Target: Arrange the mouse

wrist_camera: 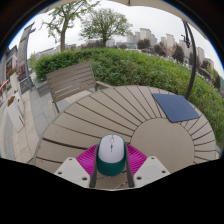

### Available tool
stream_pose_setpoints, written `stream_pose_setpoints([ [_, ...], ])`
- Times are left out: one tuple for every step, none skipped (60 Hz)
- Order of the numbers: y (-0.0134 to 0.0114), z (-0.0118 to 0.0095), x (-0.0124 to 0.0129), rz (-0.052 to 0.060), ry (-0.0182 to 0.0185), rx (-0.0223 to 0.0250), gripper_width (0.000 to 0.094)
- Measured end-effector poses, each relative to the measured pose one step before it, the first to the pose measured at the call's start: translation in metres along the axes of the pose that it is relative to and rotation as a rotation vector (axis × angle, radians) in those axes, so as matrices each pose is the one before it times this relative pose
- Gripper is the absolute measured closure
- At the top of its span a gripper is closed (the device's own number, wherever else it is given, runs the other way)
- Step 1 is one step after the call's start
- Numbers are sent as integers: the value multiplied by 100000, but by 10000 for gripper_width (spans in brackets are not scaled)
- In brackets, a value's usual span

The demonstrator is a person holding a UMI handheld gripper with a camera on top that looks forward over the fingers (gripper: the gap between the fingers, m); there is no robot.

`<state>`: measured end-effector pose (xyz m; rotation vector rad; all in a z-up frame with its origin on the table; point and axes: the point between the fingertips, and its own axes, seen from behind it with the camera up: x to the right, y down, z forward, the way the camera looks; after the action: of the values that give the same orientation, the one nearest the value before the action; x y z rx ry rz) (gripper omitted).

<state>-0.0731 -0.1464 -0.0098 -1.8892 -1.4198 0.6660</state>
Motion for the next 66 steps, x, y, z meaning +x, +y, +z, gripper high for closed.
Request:
stream_pose_setpoints([
  [-211, -251, 169, 302, -320, 164, 506],
  [-320, -250, 179, 107, -405, 31, 506],
  [-412, -267, 118, -76, -806, 5, 506],
  [-570, -328, 156, 42, -946, 334, 506],
  [-748, -360, 211, 424, -846, 803, 505],
  [-928, -374, 293, 470, -699, 1240, 505],
  [-1134, -102, 376, 240, -568, 1320, 506],
  [-900, -423, 305, -273, -497, 1308, 506],
  [-1139, -407, 440, -654, -636, 1389, 505],
  [-1237, -358, 511, -728, -626, 1464, 505],
  [-1357, -313, 604, -416, -468, 1857, 504],
  [-1438, -259, 690, 72, -350, 2183, 505],
  [-1617, 29, 873, 426, -461, 2074, 505],
  [-1195, -366, 668, 138, -166, 1735, 506],
  [-1419, 207, 973, 234, -448, 1342, 505],
  [-1121, 110, 636, 43, 143, 836, 505],
  [-1021, 130, 1044, 91, 172, 972, 506],
  [-1037, 135, 1103, 136, 464, 1054, 506],
  [-989, 218, 1174, 76, 638, 1171, 506],
  [-1210, 237, 1427, -191, 367, 1202, 507],
  [-804, 378, 1180, -567, 590, 998, 506],
  [-588, 369, 1566, -743, 658, 770, 507],
  [-678, 680, 732, -722, 1401, 185, 507],
  [-282, 545, 1312, -889, 1370, 19, 507],
  [-125, 607, 1191, -908, 1154, -326, 507],
  [14, 639, 1112, -729, 874, -447, 508],
  [335, 564, 1642, -435, 479, -192, 507],
  [-32, 861, 356, 218, 841, -535, 507],
  [178, 558, 1472, 291, 280, -366, 507],
  [476, 773, 796, 299, 254, -861, 507],
  [601, 792, 655, 315, -96, -1309, 507],
  [677, 772, 585, 521, -287, -1495, 507],
  [726, 922, 894, 807, -261, -1165, 506],
  [665, 753, 578, 895, -247, -1017, 507],
  [618, 723, 521, 727, -216, -831, 507],
  [533, 710, 451, 504, -342, -660, 507],
  [535, 695, 376, 251, -521, -662, 506],
  [587, 619, 362, 82, -489, -799, 506],
  [637, 634, 388, -263, -282, -1054, 505],
  [1579, 798, 306, -611, 303, -1040, 504],
  [109, 516, 848, -550, 343, -1511, 501],
  [575, 574, 567, -376, 776, -1296, 500],
  [556, 550, 551, 42, 854, -1281, 497],
  [541, 502, 474, 261, 603, -1301, 493],
  [554, 493, 319, 397, 199, -1443, 493],
  [511, 464, 230, 590, -165, -1502, 492],
  [1382, 528, -218, 580, -80, -866, 488],
  [136, 143, 409, 970, -529, -1042, 486],
  [334, 298, 138, 645, -190, -903, 475],
  [308, 223, 192, 396, 4, -805, 470],
  [285, 182, 208, 180, 194, -677, 459],
  [228, 107, 274, 46, 403, -472, 443],
  [-283, -30, 161, -182, -6, 1362, 430],
  [-108, 54, -336, -246, 357, 971, 411],
  [300, -91, 414, -466, 895, 353, 384],
  [123, -36, 372, -958, 1339, -201, 328],
  [237, -111, 329, -1256, 1469, -701, 249],
  [221, -154, 246, -1410, 1083, -778, 166],
  [-190, -485, 86, -1384, 187, -55, 82],
  [92, -167, -187, -1251, 125, -65, 78],
  [-20, -476, -102, -858, -759, -24, 104],
  [47, -526, -97, -336, -789, -133, 111],
  [60, -602, -55, 171, -669, -160, 108],
  [66, -715, -104, 584, -605, -257, 96],
  [112, -791, -109, 910, -549, -332, 86],
  [-213, -1380, -168, 815, -627, -607, 80],
])
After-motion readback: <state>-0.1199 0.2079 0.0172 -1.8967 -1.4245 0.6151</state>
